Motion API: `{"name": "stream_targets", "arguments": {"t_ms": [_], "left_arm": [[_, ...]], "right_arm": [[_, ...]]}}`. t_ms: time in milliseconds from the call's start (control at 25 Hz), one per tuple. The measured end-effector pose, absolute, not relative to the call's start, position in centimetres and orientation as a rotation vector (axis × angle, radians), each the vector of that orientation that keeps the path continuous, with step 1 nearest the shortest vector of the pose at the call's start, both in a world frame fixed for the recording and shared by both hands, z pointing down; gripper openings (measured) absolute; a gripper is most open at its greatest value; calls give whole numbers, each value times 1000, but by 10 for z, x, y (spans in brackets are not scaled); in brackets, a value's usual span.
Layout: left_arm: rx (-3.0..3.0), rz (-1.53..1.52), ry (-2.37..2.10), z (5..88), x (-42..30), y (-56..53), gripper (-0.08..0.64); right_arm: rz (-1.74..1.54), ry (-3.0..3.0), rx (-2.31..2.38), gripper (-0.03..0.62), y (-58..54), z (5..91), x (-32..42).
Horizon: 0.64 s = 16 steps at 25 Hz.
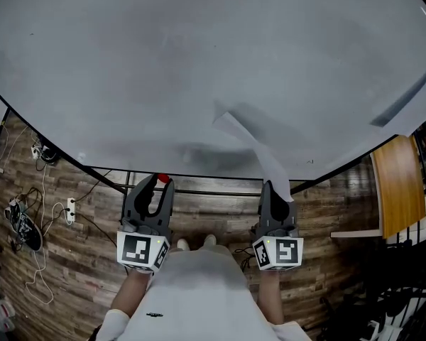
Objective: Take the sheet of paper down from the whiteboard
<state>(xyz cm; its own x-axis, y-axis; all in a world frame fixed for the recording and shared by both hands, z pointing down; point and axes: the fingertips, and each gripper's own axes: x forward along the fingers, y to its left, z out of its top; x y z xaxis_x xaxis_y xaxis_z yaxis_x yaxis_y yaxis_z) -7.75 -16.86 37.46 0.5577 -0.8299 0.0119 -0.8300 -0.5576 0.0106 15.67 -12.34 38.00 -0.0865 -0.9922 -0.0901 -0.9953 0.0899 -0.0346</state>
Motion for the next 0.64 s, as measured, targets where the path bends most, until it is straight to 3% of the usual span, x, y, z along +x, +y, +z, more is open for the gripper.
{"name": "stream_targets", "arguments": {"t_ms": [640], "left_arm": [[2756, 9, -1481, 375, -80, -166, 126]], "right_arm": [[60, 2252, -2054, 9, -124, 378, 156]]}}
